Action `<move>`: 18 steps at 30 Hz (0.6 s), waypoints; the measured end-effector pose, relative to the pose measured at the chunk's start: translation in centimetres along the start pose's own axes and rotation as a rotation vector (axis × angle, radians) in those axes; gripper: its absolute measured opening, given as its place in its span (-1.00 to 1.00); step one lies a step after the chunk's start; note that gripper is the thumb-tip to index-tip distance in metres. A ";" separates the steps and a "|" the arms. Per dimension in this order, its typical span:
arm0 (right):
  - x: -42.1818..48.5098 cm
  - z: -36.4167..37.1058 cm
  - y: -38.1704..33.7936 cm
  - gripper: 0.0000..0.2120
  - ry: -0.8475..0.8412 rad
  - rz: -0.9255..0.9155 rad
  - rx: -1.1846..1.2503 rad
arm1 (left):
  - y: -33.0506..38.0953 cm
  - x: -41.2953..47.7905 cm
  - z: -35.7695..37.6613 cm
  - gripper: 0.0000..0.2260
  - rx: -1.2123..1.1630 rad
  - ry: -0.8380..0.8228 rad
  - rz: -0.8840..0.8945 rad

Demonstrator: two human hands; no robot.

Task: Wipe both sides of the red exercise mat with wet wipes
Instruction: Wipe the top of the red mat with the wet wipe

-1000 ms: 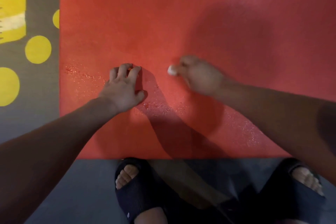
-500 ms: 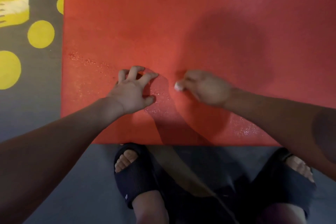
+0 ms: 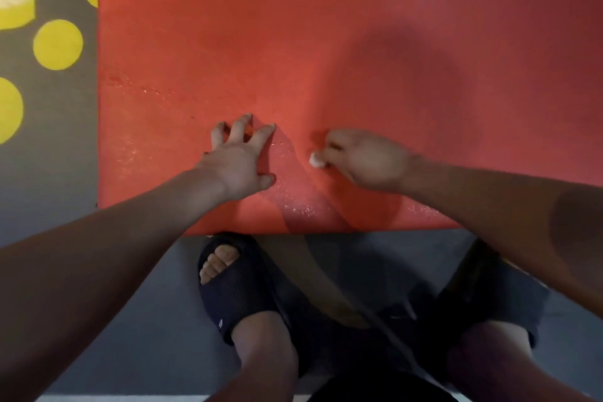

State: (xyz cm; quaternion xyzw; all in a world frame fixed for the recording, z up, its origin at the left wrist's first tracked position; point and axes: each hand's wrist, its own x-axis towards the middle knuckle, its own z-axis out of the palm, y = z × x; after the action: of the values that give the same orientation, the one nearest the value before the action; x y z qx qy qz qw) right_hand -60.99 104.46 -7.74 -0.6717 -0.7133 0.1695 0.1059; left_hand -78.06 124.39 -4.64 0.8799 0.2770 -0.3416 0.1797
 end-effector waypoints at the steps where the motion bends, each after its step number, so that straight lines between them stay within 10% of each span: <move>1: 0.3 -0.2 1.1 -0.66 0.087 0.100 -0.029 | 0.2 -0.1 0.2 -0.11 -0.001 -0.001 -0.009; 5: 0.3 0.8 1.0 -0.81 0.284 0.435 -0.032 | 0.7 -0.5 0.8 -0.07 0.004 -0.004 -0.018; 13: -4.1 2.6 -4.9 -0.73 -0.079 -0.065 -0.017 | 1.1 -0.3 1.1 -0.02 0.044 0.003 -0.036; 18: -2.7 1.2 -1.0 -0.80 0.207 0.379 -0.117 | 1.9 -0.7 1.8 -0.03 0.063 0.044 -0.014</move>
State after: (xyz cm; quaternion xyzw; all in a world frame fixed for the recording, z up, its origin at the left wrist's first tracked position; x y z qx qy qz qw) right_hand -62.15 101.59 -8.23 -0.8127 -0.5681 0.0750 0.1054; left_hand -78.22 121.78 -5.21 0.8905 0.2761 -0.3320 0.1433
